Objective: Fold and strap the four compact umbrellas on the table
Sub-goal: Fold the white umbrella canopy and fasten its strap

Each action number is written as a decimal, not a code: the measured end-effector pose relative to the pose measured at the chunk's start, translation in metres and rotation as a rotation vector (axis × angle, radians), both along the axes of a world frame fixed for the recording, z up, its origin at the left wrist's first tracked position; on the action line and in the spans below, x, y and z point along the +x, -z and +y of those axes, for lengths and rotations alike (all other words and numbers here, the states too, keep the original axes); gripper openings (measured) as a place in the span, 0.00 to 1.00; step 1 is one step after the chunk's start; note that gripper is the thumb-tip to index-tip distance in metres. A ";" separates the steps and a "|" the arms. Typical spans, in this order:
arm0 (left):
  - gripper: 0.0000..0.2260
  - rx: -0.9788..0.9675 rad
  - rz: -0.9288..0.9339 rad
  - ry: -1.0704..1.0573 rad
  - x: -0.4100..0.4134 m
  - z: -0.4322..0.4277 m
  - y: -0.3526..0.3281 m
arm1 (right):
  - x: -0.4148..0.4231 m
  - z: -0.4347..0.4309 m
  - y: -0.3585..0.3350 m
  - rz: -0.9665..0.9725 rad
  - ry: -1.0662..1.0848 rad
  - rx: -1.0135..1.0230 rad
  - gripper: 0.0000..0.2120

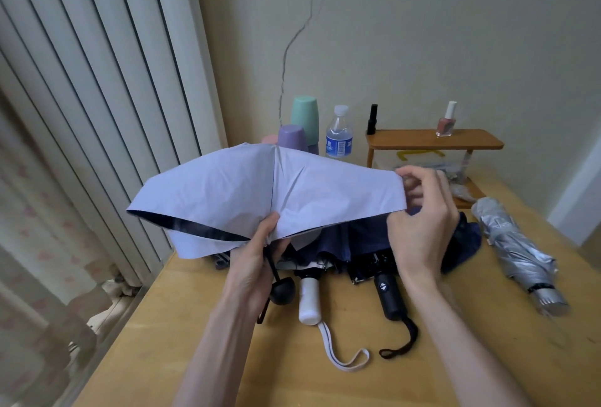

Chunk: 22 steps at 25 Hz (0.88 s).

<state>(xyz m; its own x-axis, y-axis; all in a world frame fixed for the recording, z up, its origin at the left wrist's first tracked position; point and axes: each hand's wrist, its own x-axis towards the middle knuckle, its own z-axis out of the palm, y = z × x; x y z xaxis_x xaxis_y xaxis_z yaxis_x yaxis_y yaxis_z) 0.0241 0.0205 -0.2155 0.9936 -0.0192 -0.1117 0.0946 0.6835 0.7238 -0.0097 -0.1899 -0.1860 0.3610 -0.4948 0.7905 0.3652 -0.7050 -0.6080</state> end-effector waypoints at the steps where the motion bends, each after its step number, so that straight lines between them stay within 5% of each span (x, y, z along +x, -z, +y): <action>1: 0.23 0.003 -0.004 0.004 -0.001 -0.001 0.000 | -0.001 0.002 0.001 -0.010 0.028 -0.040 0.14; 4: 0.19 0.016 -0.013 0.042 -0.001 -0.001 0.000 | 0.003 0.000 -0.004 0.094 -0.205 0.091 0.21; 10: 0.09 0.046 0.019 0.071 0.002 0.006 0.003 | 0.007 -0.003 -0.013 0.163 -0.508 0.278 0.15; 13: 0.07 0.024 0.043 0.048 0.001 0.005 0.002 | 0.005 -0.006 -0.013 0.183 -0.446 0.266 0.08; 16: 0.04 -0.004 0.065 -0.035 0.001 -0.001 0.001 | 0.003 -0.003 -0.008 0.178 -0.165 0.190 0.06; 22: 0.18 -0.007 -0.062 -0.024 -0.002 -0.001 -0.002 | -0.001 0.006 -0.010 0.190 -0.125 -0.019 0.15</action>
